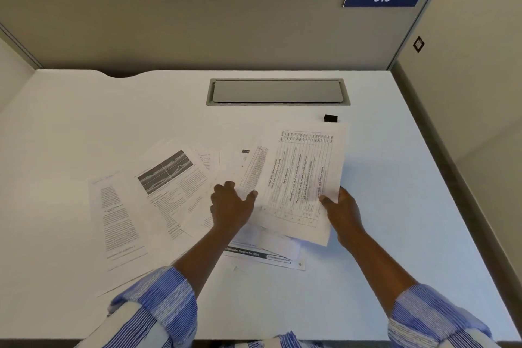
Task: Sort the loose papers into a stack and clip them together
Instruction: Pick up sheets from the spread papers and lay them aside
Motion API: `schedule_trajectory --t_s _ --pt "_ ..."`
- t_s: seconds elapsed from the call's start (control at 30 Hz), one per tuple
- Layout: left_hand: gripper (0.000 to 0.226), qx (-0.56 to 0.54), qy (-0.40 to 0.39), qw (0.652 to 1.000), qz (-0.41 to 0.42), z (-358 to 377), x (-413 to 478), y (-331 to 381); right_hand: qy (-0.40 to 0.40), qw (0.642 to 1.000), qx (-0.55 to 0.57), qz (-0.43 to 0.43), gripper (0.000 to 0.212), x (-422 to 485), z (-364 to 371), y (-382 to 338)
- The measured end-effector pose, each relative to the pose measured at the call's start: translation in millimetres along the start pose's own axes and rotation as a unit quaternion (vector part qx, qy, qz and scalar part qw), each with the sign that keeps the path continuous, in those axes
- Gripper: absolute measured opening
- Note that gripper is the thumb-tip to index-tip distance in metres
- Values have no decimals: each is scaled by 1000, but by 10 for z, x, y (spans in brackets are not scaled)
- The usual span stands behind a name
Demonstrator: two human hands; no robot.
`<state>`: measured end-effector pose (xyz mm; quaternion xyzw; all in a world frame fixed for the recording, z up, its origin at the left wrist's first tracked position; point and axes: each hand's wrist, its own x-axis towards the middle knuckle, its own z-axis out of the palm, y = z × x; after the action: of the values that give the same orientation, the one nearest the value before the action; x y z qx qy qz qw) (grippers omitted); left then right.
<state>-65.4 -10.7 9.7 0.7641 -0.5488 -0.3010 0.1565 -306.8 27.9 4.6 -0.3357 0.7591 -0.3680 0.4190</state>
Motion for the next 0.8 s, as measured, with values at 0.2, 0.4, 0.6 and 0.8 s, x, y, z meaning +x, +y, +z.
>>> schedule_trajectory --t_s 0.2,0.4,0.6,0.8 --pt "70 69 -3 997 -33 98 -24 103 -7 994 -100 35 30 -113 229 41" --pt "68 74 -4 996 -52 113 61 149 -8 993 -114 34 34 -186 405 6" --pt "55 52 37 998 0 87 58 145 -15 994 -98 39 34 -202 400 5" --pt "54 -22 14 1000 17 72 96 127 -18 993 -110 24 34 -249 377 -20"
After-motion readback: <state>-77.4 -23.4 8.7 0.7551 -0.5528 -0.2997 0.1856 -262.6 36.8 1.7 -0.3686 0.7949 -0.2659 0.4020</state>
